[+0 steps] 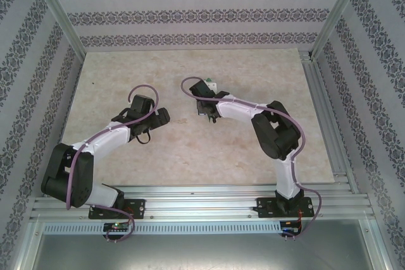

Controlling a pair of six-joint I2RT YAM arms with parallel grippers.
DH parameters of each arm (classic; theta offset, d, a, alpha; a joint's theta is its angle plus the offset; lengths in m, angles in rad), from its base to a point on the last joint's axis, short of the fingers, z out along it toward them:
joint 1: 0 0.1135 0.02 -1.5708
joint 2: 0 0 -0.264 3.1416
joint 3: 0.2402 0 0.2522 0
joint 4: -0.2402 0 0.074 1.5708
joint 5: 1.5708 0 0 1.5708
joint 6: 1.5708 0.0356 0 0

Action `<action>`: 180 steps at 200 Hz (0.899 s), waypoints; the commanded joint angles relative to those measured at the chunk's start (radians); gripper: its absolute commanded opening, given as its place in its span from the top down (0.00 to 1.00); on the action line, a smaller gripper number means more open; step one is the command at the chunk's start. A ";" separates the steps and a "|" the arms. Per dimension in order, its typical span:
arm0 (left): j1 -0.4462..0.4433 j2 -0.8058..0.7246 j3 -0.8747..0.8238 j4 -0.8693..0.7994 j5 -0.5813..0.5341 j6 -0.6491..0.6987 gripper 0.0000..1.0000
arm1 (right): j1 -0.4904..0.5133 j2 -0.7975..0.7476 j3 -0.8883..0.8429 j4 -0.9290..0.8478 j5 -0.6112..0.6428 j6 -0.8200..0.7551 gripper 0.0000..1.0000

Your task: Fold a paper plane with a square sheet of paper (pick it up from the middle)

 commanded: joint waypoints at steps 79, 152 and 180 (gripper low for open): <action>0.013 -0.017 0.024 -0.030 -0.004 0.014 0.00 | -0.021 0.124 0.041 0.014 -0.085 -0.016 0.84; 0.013 -0.030 0.036 -0.049 -0.015 0.021 0.00 | -0.021 0.030 0.089 -0.068 -0.073 0.006 0.71; 0.012 -0.047 0.055 -0.081 -0.062 0.037 0.00 | -0.021 -0.088 0.081 -0.084 -0.083 0.019 0.54</action>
